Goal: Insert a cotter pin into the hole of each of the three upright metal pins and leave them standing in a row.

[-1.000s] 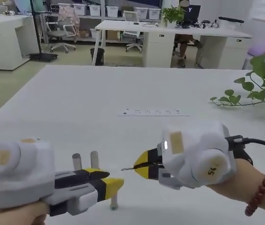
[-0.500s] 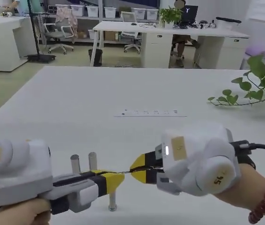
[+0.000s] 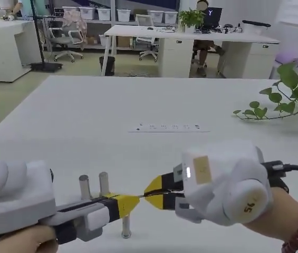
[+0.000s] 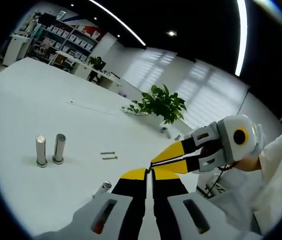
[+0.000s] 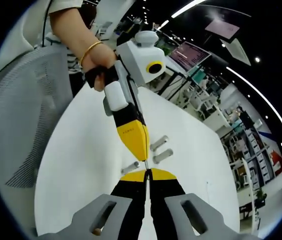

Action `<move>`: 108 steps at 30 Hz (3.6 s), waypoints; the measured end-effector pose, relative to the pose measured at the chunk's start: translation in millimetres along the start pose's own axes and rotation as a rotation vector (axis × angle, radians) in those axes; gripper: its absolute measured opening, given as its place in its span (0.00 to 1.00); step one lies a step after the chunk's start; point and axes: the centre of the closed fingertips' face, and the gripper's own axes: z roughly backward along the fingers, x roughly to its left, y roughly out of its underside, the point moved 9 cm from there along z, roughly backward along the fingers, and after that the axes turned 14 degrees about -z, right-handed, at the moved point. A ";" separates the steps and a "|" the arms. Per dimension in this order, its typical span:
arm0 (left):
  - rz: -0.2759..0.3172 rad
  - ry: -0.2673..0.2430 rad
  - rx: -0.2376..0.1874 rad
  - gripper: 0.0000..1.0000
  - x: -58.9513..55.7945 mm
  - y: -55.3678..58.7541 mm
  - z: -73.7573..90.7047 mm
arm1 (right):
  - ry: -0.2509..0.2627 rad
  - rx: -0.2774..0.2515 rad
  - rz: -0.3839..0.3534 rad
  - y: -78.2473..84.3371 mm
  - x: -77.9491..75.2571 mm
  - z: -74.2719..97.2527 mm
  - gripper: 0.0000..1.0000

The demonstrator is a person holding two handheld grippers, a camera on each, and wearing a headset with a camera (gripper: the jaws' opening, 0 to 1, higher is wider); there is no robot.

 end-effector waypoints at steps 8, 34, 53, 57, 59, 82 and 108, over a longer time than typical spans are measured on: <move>0.047 0.013 -0.015 0.00 0.1 1.9 1.8 | 0.000 0.004 0.021 -0.8 2.0 -0.5 0.02; -0.127 -0.027 0.059 0.00 4.0 6.7 7.7 | -0.025 -0.079 -0.226 3.6 -3.8 3.7 0.12; -0.324 0.010 0.110 0.00 8.2 1.6 9.3 | -0.121 -0.094 -0.557 16.5 -7.8 5.5 0.20; -0.363 0.022 0.125 0.00 8.2 -0.8 9.1 | -0.152 -0.106 -0.623 19.7 -7.1 5.6 0.21; -0.386 0.026 0.134 0.00 8.8 -1.8 9.2 | -0.163 -0.110 -0.651 20.9 -7.5 5.9 0.22; -0.511 0.117 0.180 0.00 -5.6 -0.7 13.1 | -0.323 -0.183 -0.833 25.5 -2.2 10.8 0.25; -0.561 0.259 0.174 0.00 -22.9 -1.8 9.3 | -0.481 -0.158 -0.778 32.1 10.6 6.4 0.11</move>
